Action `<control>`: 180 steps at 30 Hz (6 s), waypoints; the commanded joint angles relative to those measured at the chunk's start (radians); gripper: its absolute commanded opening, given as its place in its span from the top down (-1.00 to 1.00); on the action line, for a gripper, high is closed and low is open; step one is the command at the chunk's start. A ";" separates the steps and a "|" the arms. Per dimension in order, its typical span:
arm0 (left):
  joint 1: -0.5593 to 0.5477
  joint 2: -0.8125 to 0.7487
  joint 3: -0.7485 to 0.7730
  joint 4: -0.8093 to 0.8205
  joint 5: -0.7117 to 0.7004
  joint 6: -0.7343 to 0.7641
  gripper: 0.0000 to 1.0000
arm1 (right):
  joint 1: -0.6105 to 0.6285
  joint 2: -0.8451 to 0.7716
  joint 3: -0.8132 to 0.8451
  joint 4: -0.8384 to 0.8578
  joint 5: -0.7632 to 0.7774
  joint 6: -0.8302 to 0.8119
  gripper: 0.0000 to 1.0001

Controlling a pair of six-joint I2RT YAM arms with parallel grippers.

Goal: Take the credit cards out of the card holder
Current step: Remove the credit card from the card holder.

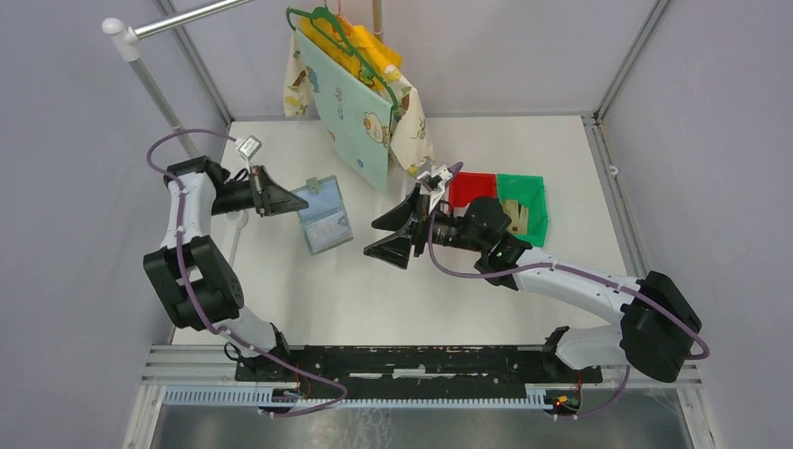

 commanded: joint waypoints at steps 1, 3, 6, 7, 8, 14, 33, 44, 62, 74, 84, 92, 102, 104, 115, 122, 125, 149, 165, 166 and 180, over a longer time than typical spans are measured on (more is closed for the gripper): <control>-0.067 0.028 0.158 -0.022 0.069 0.084 0.96 | -0.001 -0.043 0.009 0.015 0.004 -0.023 -0.96; -0.070 0.065 0.209 -0.015 0.050 0.199 0.96 | -0.001 -0.033 0.019 0.021 0.002 -0.010 -0.96; -0.085 0.160 0.321 -0.014 -0.008 0.257 0.96 | -0.001 -0.025 0.027 0.029 0.000 0.005 -0.96; -0.099 0.185 0.359 0.001 -0.043 0.279 0.96 | -0.001 -0.022 0.029 0.036 -0.001 0.012 -0.96; -0.123 0.201 0.384 0.074 -0.095 0.216 0.96 | -0.001 -0.018 0.032 0.040 -0.003 0.016 -0.96; -0.300 -0.033 0.126 0.914 -0.553 -0.390 0.97 | -0.001 -0.010 0.063 0.021 0.010 0.018 -0.96; -0.391 -0.337 0.161 0.652 -0.230 -0.781 0.97 | -0.001 -0.199 -0.007 -0.197 0.132 -0.136 -0.96; -0.608 -0.486 0.063 0.776 -0.373 -1.014 0.97 | -0.031 -0.285 -0.023 -0.393 0.215 -0.281 -0.96; -0.696 -0.473 0.095 0.836 -0.385 -1.110 0.96 | -0.097 -0.387 -0.229 -0.101 -0.040 -0.164 -0.60; -0.697 -0.484 0.072 0.853 -0.348 -1.119 0.96 | -0.170 -0.249 -0.328 0.247 -0.117 0.123 -0.87; -0.699 -0.472 0.081 0.871 -0.292 -1.141 0.96 | -0.178 -0.162 -0.325 0.386 -0.114 0.210 -0.56; -0.699 -0.473 0.078 0.889 -0.270 -1.166 0.96 | -0.190 -0.136 -0.366 0.565 -0.125 0.296 0.08; -0.699 -0.477 0.079 0.913 -0.267 -1.191 0.96 | -0.191 -0.133 -0.410 0.655 -0.126 0.340 0.14; -0.699 -0.476 0.081 0.913 -0.266 -1.194 0.96 | -0.191 -0.133 -0.420 0.667 -0.123 0.346 0.14; -0.699 -0.478 0.081 0.932 -0.262 -1.217 0.97 | -0.191 -0.120 -0.434 0.697 -0.115 0.363 0.15; -0.699 -0.479 0.082 0.948 -0.258 -1.231 0.96 | -0.190 -0.109 -0.441 0.708 -0.086 0.373 0.15; -0.698 -0.484 0.079 0.954 -0.256 -1.237 0.96 | -0.190 -0.093 -0.438 0.718 -0.063 0.389 0.16; -0.699 -0.508 0.063 0.956 -0.240 -1.226 0.96 | -0.190 0.019 -0.379 0.914 -0.061 0.601 0.18; -0.698 -0.504 0.046 0.945 -0.253 -1.195 0.96 | -0.191 0.033 -0.308 0.987 -0.132 0.712 -0.06; -0.699 -0.504 0.047 0.945 -0.253 -1.196 0.96 | -0.191 0.031 -0.301 0.974 -0.132 0.704 -0.07; -0.699 -0.507 0.027 0.940 -0.250 -1.195 0.96 | -0.187 0.037 -0.199 0.902 -0.093 0.646 -0.04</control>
